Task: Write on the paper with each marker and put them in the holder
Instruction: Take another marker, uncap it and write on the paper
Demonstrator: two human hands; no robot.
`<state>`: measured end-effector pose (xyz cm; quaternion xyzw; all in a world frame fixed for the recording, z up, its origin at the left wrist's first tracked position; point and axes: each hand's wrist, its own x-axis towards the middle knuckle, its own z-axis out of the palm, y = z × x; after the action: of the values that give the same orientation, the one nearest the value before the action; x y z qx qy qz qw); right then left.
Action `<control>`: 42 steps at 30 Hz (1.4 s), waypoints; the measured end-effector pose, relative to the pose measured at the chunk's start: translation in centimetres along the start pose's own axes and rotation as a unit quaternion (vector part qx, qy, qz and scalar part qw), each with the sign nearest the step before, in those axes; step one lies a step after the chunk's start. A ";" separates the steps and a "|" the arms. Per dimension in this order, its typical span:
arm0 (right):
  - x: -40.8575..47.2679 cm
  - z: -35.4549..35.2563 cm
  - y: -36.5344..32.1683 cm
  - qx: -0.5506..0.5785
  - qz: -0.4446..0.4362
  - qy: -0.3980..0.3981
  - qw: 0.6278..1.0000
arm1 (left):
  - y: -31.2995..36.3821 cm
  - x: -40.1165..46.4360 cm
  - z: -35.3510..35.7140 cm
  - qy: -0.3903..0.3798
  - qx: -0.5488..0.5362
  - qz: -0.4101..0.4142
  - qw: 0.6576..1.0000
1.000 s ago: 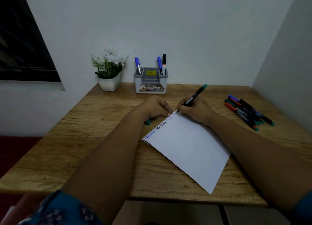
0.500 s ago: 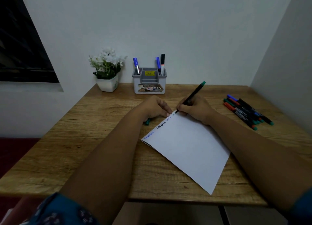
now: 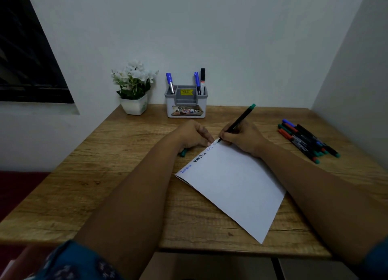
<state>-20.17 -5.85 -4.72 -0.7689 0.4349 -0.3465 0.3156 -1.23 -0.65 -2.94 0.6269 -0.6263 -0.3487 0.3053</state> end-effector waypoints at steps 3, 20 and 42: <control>-0.1 -0.1 -0.1 0.004 0.002 0.002 1.000 | 0.0 0.0 0.0 -0.002 0.001 0.000 1.000; 0.1 -0.1 -0.1 -0.013 0.001 0.011 1.000 | 0.0 0.1 0.0 -0.001 0.002 -0.006 1.000; -3.7 0.4 -5.8 0.321 -0.003 -0.086 0.943 | 1.4 0.5 -2.2 0.169 -0.613 -0.136 0.759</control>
<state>-18.64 -0.02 -1.34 -0.6548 0.2692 -0.4010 0.5813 -0.22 -1.34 -0.61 0.4333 -0.1245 -0.5844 0.6747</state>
